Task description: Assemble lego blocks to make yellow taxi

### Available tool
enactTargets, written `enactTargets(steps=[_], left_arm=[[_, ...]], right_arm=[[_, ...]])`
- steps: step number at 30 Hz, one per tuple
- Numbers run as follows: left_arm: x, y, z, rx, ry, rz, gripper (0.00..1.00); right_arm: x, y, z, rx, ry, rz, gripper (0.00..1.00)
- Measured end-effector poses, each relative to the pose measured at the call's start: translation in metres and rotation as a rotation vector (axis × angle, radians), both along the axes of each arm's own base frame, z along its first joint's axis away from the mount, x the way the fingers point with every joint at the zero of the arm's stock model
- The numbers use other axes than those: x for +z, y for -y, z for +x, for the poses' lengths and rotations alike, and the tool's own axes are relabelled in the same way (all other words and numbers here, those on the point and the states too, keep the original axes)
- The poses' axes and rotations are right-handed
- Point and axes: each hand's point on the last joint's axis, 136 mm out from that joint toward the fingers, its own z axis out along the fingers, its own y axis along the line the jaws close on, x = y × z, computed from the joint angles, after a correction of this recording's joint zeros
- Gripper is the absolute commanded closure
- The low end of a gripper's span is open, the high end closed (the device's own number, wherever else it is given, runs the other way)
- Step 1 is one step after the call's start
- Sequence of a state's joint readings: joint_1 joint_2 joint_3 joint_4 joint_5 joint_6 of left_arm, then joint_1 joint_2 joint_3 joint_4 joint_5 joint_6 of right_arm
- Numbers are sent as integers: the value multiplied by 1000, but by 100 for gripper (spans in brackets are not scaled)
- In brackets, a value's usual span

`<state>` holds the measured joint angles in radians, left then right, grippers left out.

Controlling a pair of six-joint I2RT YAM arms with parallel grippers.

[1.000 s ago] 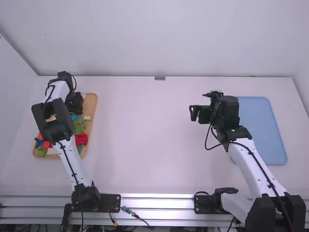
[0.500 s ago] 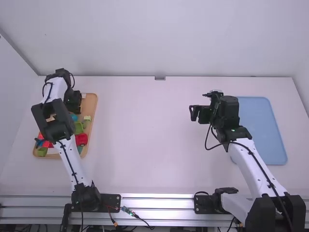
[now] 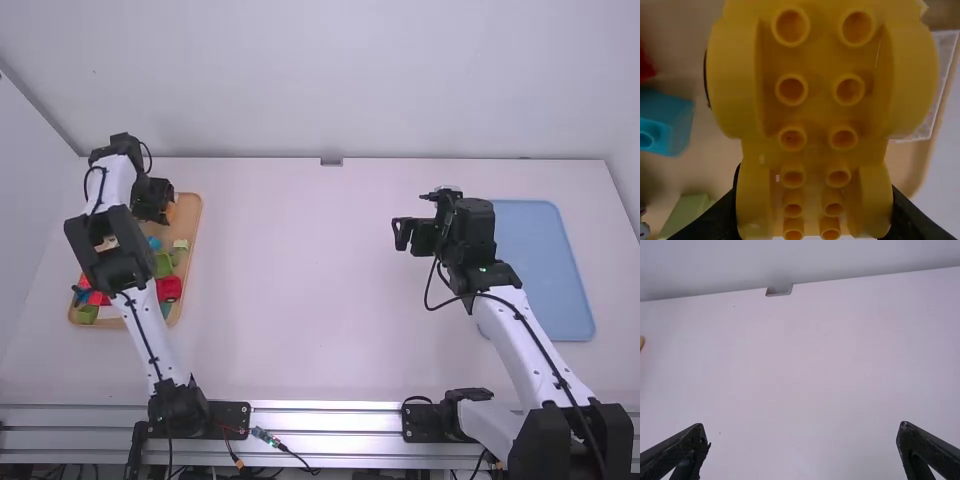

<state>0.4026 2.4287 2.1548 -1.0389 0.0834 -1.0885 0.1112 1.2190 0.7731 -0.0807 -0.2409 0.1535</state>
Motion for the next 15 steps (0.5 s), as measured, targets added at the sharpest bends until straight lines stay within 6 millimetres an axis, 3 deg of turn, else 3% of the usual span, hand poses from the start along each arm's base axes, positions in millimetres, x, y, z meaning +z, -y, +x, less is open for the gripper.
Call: enactTargets(steps=[9,15], left_arm=[[9,12,-12,-99,-77,35,98],[9,42,-11,-220,-141,108,98]], right_arm=[[0,0,0,-1,2,0,1],[0,0,0,0,1,0,0]])
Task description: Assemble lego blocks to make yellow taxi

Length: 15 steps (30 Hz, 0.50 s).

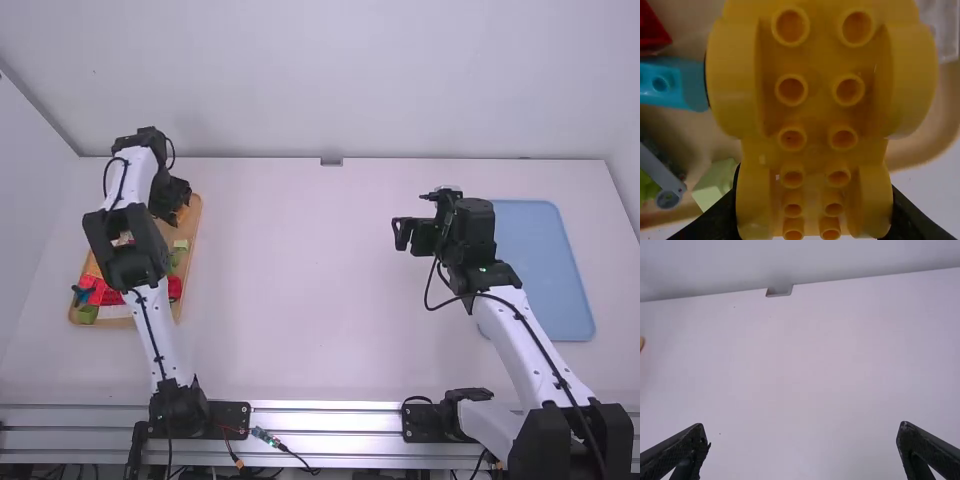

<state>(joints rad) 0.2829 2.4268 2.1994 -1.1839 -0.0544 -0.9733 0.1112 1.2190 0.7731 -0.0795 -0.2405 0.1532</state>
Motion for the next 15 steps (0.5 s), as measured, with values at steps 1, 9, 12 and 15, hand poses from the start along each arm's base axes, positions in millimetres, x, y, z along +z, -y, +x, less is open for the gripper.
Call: enactTargets(steps=[1,9,12,15], left_arm=[[1,6,-1,-17,-12,7,98],[13,86,8,-219,12,94,98],[22,112,2,-285,62,106,98],[34,130,-7,-375,131,120,99]], right_arm=[[0,0,0,0,0,0,1],[-3,0,-2,0,-16,-2,1],[-5,0,-4,0,-25,-3,0],[-6,0,-4,0,-30,-3,1]])
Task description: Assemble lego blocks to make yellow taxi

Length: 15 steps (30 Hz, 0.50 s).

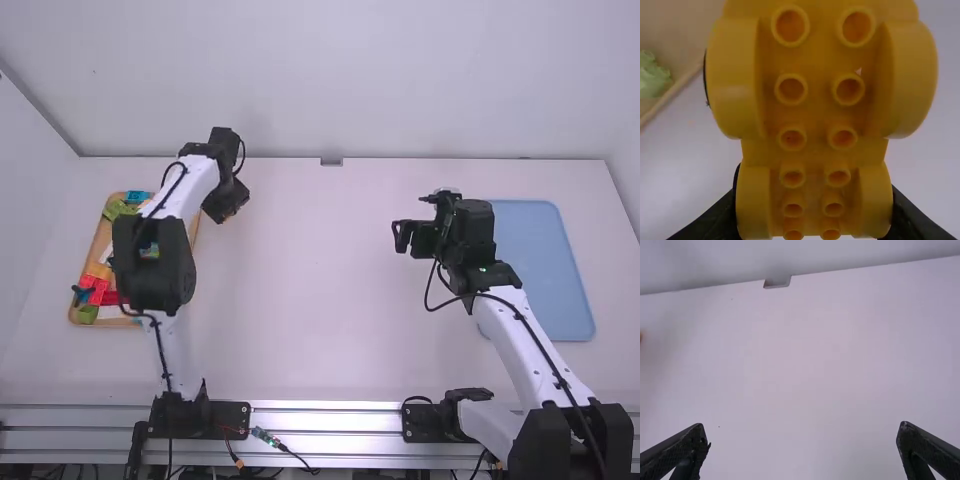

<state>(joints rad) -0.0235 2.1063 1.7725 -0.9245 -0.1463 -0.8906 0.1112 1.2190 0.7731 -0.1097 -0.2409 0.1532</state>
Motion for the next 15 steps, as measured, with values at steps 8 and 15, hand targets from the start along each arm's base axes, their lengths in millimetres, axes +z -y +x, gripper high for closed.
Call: enactTargets(steps=[8,15], left_arm=[[44,61,-57,-682,81,-34,98],[22,111,-100,-1282,-5,-26,96]], right_arm=[[-2,0,-2,1,-11,-3,1],[-6,10,-3,-26,-32,-5,1]])
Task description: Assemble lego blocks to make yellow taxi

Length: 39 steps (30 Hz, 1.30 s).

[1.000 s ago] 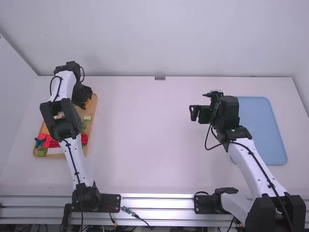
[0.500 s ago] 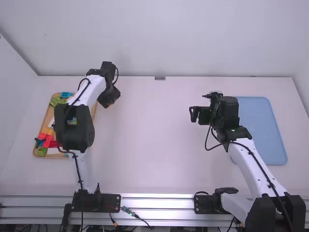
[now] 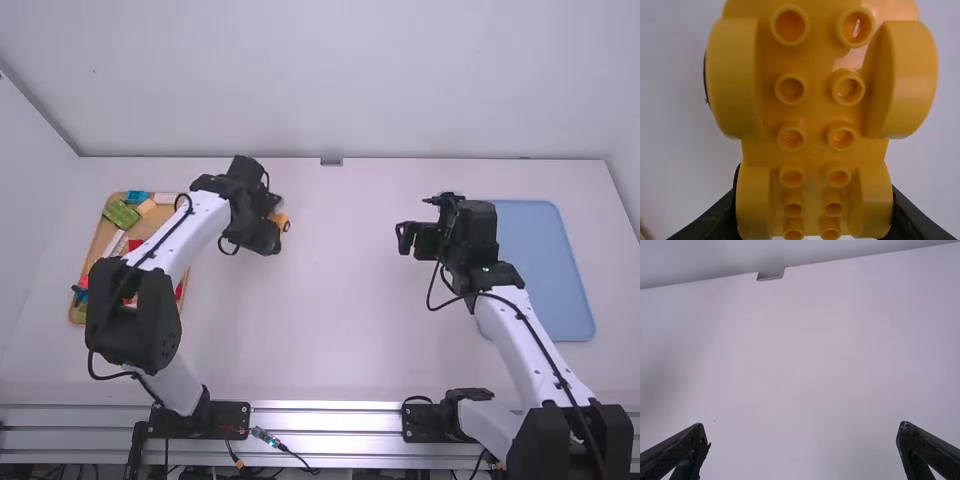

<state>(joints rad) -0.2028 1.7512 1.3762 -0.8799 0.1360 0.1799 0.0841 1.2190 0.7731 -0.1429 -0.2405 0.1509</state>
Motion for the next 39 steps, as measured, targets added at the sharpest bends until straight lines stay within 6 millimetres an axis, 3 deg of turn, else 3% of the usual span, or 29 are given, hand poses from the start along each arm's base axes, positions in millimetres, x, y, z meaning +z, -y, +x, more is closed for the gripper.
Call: enactTargets(steps=[6,12,14,20,24,27,28,39], left_arm=[[-18,34,-28,-512,21,93,94],[-44,64,-48,-854,74,220,96],[-58,73,-64,-994,74,250,93],[-88,75,-89,-1173,66,293,82],[-100,75,-89,-1204,100,307,75],[-102,75,-89,-1207,107,308,61],[-102,75,-89,-1206,107,308,1],[-91,79,-83,-1157,103,301,1]], right_arm=[[0,10,2,-31,-1,3,1],[1,11,1,-32,-1,3,1],[4,11,-2,-32,2,3,0],[13,11,-4,-30,26,2,0],[13,11,-5,-29,26,2,1],[11,11,-6,-29,15,1,1],[10,11,-7,-30,8,1,0],[8,11,-8,-30,1,0,0]])
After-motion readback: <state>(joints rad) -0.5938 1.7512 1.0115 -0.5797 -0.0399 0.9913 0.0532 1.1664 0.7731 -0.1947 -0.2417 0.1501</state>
